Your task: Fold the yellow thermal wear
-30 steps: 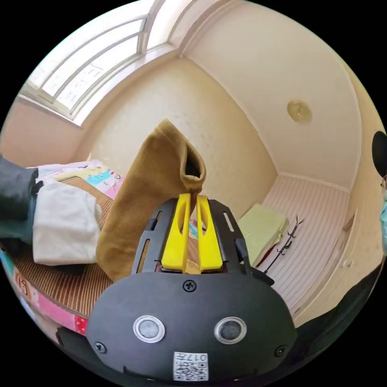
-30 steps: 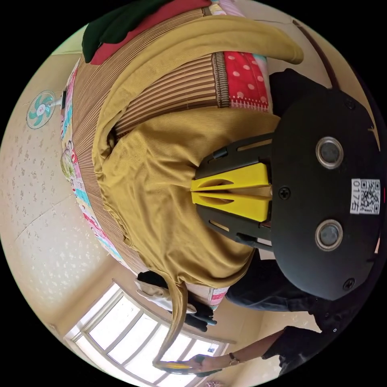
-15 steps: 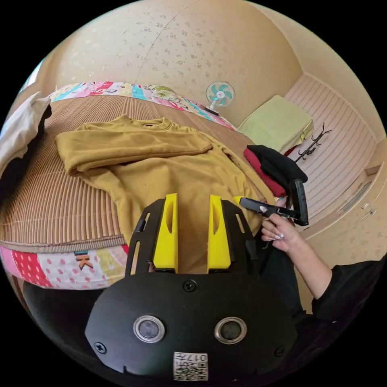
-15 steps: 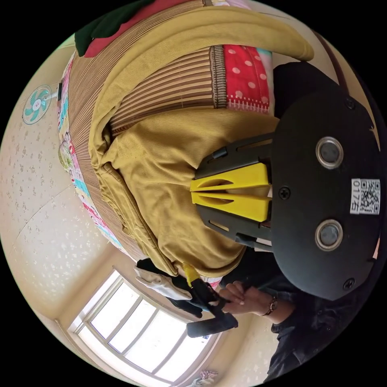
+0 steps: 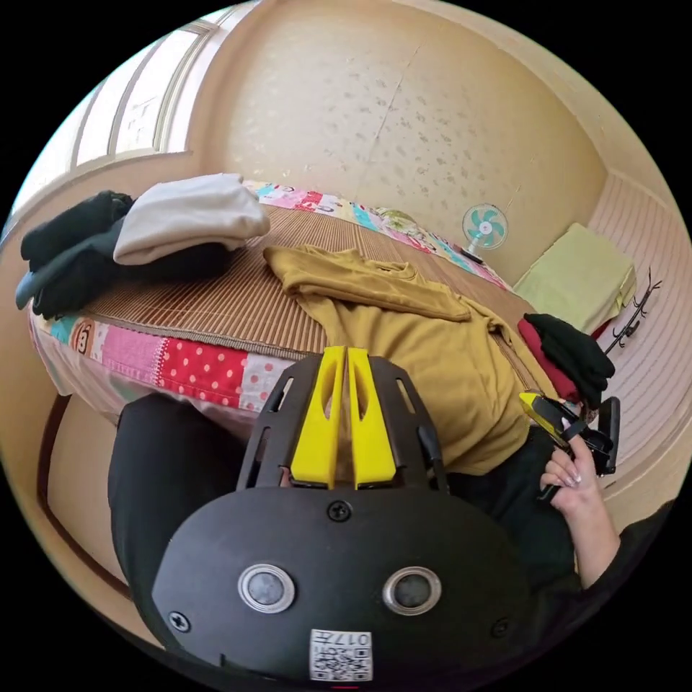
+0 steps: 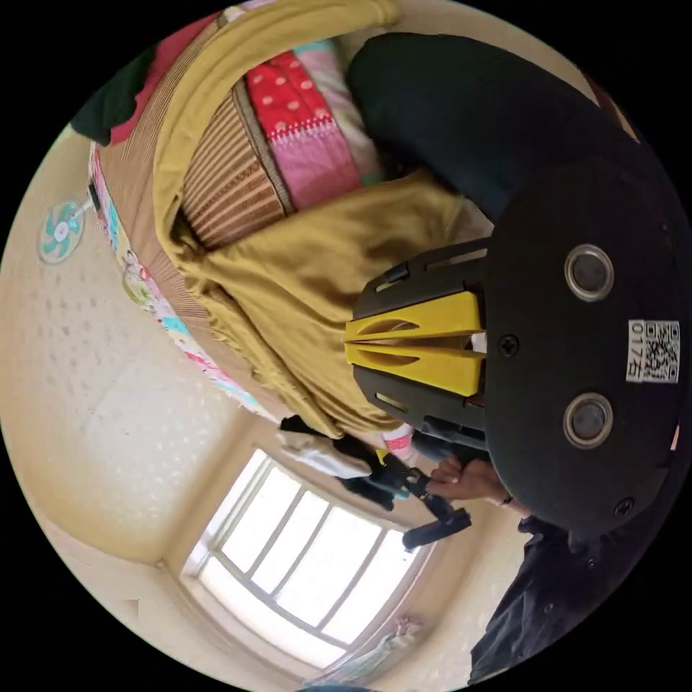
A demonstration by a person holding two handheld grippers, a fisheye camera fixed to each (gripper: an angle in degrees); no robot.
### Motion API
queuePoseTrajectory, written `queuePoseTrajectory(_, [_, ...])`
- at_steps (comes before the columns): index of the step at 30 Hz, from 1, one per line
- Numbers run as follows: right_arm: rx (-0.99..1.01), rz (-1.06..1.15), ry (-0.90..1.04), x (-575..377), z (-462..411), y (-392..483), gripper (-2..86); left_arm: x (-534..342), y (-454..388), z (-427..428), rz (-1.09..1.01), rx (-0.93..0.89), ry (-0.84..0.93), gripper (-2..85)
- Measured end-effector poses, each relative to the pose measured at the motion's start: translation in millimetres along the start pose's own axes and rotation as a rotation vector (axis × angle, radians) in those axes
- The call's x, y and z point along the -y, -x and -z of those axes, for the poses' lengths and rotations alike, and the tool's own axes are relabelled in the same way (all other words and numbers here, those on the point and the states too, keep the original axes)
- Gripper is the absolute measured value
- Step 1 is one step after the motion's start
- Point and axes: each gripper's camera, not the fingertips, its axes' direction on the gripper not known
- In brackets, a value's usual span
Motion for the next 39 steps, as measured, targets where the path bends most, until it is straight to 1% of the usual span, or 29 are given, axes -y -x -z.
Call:
queuePoseTrajectory(2, [-0.004, -0.178, -0.127, 22, 63, -39, 3.2, -10, -2, -19, -0.059, -0.039, 0.033, 2.6])
queuePoseTrajectory(3, [-0.01, -0.227, -0.144, 29, 76, -50, 3.7, -12, -2, -27, -0.07, -0.04, 0.059, 3.6])
queuePoseTrajectory(5, [-0.058, -0.417, -0.163, 54, 122, -95, 7.8, -16, -3, -60, -0.092, -0.044, 0.168, 5.2])
queuePoseTrajectory(6, [-0.068, -0.48, -0.158, 57, 130, -107, 8.6, -16, -3, -66, -0.095, -0.05, 0.181, 5.5])
queuePoseTrajectory(7, [-0.039, -0.597, -0.167, 59, 145, -132, 9.8, -16, -2, -73, -0.095, -0.058, 0.185, 5.9])
queuePoseTrajectory(8, [0.057, -0.681, -0.217, 58, 156, -157, 10.6, -16, 1, -77, -0.084, -0.065, 0.179, 6.4])
queuePoseTrajectory(9, [0.121, -0.711, -0.247, 57, 160, -169, 10.7, -16, 4, -78, -0.077, -0.069, 0.178, 6.4])
queuePoseTrajectory(11, [0.402, -0.845, -0.332, 51, 165, -215, 10.8, -18, 18, -80, -0.052, -0.082, 0.167, 6.4])
queuePoseTrajectory(12, [0.474, -0.879, -0.364, 48, 165, -224, 10.6, -19, 22, -80, -0.045, -0.087, 0.164, 6.3])
queuePoseTrajectory(13, [0.588, -0.951, -0.421, 41, 165, -236, 9.6, -19, 32, -80, -0.033, -0.097, 0.16, 5.8])
queuePoseTrajectory(14, [0.638, -0.987, -0.49, 35, 170, -233, 7.4, -19, 42, -79, -0.025, -0.107, 0.158, 5.3])
queuePoseTrajectory(16, [0.612, -0.906, -0.506, 47, 184, -203, 3.6, -18, 58, -79, -0.012, -0.13, 0.156, 4.7])
queuePoseTrajectory(17, [0.615, -0.8, -0.494, 61, 194, -173, 2.8, -17, 67, -79, -0.003, -0.145, 0.154, 4.4])
queuePoseTrajectory(18, [0.639, -0.739, -0.502, 69, 200, -159, 2.7, -17, 72, -79, 0.0, -0.151, 0.152, 4.3])
queuePoseTrajectory(20, [0.796, -0.53, -0.61, 106, 222, -121, 2.4, -16, 87, -77, 0.003, -0.163, 0.145, 4.2])
queuePoseTrajectory(21, [0.819, -0.502, -0.633, 117, 228, -119, 2.5, -16, 90, -77, 0.004, -0.165, 0.145, 4.2])
queuePoseTrajectory(22, [0.805, -0.465, -0.663, 141, 240, -124, 3.0, -14, 97, -76, 0.006, -0.166, 0.146, 4.1])
queuePoseTrajectory(24, [0.663, -0.441, -0.67, 180, 263, -144, 4.6, -10, 106, -75, 0.01, -0.167, 0.154, 4.1])
queuePoseTrajectory(26, [0.466, -0.535, -0.627, 203, 283, -172, 6.8, -5, 119, -73, 0.014, -0.171, 0.161, 4.1])
queuePoseTrajectory(27, [0.446, -0.545, -0.635, 203, 287, -174, 7.2, -4, 123, -72, 0.015, -0.173, 0.161, 4.1])
queuePoseTrajectory(30, [0.386, -0.47, -0.734, 181, 305, -164, 9.2, -1, 141, -69, 0.036, -0.186, 0.154, 4.1])
queuePoseTrajectory(32, [0.241, -0.419, -0.766, 150, 310, -154, 10.3, 1, 154, -66, 0.051, -0.192, 0.151, 4.1])
queuePoseTrajectory(35, [0.123, -0.427, -0.721, 111, 294, -161, 11.5, 5, 167, -63, 0.038, -0.185, 0.15, 4.0])
queuePoseTrajectory(39, [0.077, -0.405, -0.637, 74, 260, -168, 13.2, 9, 180, -59, 0.024, -0.175, 0.141, 3.9])
